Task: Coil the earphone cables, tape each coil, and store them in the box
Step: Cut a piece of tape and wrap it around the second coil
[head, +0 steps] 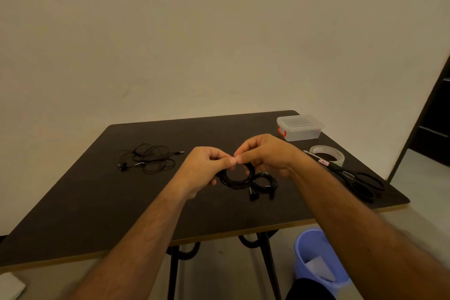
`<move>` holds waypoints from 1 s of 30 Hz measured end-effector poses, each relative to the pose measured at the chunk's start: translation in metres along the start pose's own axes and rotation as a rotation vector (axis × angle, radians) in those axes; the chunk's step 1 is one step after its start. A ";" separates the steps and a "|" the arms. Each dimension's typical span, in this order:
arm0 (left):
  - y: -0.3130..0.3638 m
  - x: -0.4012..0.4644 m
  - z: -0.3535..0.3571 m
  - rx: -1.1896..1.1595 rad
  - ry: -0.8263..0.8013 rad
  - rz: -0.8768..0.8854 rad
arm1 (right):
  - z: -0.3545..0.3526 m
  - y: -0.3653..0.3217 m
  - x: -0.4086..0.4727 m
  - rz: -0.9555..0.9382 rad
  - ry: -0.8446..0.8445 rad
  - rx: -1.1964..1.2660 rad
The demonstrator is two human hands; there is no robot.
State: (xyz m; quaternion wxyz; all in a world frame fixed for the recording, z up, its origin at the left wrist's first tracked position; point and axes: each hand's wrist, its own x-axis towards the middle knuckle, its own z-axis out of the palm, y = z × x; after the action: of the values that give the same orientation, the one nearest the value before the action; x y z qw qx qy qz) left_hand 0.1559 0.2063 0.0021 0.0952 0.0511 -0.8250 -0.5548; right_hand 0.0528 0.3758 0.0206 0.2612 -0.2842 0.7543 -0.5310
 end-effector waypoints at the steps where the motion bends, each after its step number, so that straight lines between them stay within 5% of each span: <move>1: -0.002 0.002 0.000 0.003 0.005 0.002 | 0.000 0.001 0.000 0.010 -0.008 0.016; 15: -0.041 0.026 0.019 -0.051 0.054 -0.108 | 0.018 0.031 0.030 0.186 0.102 0.122; 30: -0.087 0.079 0.020 -0.170 0.198 -0.271 | 0.001 0.060 0.103 0.090 0.316 -0.512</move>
State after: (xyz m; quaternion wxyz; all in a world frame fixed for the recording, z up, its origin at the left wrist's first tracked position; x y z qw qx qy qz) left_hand 0.0728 0.1761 -0.0777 0.1044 0.2079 -0.7474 -0.6223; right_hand -0.0276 0.3190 -0.0461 0.0836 -0.2210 0.9067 -0.3492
